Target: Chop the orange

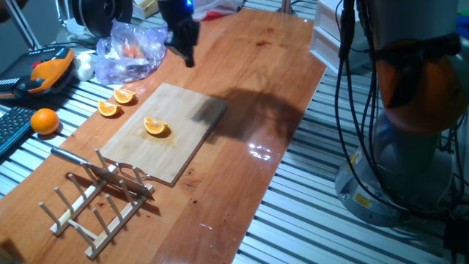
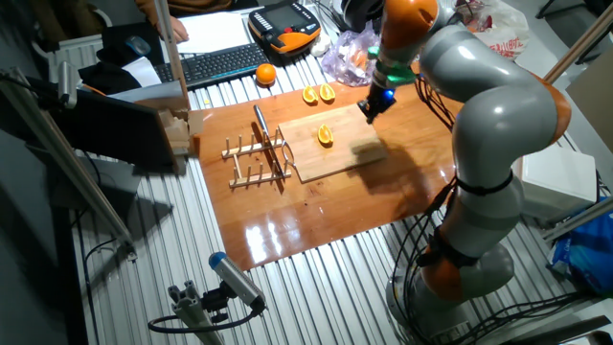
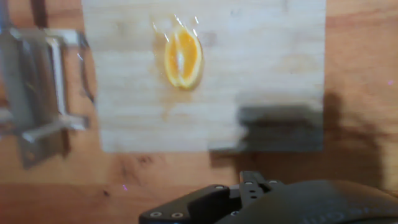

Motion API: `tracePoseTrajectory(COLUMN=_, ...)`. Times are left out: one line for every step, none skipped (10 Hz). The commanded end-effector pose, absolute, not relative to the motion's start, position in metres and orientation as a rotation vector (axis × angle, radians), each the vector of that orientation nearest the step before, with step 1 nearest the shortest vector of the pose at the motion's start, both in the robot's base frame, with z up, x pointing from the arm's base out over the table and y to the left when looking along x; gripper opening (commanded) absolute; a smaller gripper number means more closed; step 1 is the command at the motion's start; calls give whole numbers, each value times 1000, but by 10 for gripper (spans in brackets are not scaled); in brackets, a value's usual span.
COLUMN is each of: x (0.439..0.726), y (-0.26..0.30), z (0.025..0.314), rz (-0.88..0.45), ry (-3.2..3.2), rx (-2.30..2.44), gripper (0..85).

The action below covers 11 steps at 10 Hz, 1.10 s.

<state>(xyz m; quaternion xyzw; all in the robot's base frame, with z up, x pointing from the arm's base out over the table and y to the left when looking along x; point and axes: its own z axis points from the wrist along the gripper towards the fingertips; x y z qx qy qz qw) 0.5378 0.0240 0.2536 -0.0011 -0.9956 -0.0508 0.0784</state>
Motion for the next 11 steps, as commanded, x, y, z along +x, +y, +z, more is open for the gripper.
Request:
tracePoseTrajectory(x=551, y=82, z=258, rz=-138, ry=-2977, rx=-22, gripper=0)
tracePoseTrajectory(x=557, y=100, z=260, rz=-119, ry=-2974, rx=-34, gripper=0)
tracePoseTrajectory(x=558, y=114, z=256, rz=-115, ry=-2970, rx=-53, gripper=0)
tracePoseTrajectory(x=558, y=129, z=247, rz=-127, ry=-2969, rx=-65, gripper=0)
tracePoseTrajectory(x=556, y=141, z=239, rz=-134, ry=-2974, rx=-74, gripper=0)
tracePoseTrajectory(x=551, y=151, z=233, rz=-149, ry=-2977, rx=-87, gripper=0)
tracePoseTrajectory(x=546, y=162, z=228, rz=-168, ry=-2972, rx=-96, gripper=0)
tracePoseTrajectory(x=539, y=174, z=225, rz=-176, ry=-2968, rx=-111, gripper=0)
tracePoseTrajectory(x=533, y=183, z=222, rz=-164, ry=-2970, rx=-119, gripper=0)
tracePoseTrajectory(x=529, y=187, z=218, rz=-162, ry=-2974, rx=-120, gripper=0)
tracePoseTrajectory(x=527, y=189, z=215, rz=-171, ry=-2974, rx=-128, gripper=0)
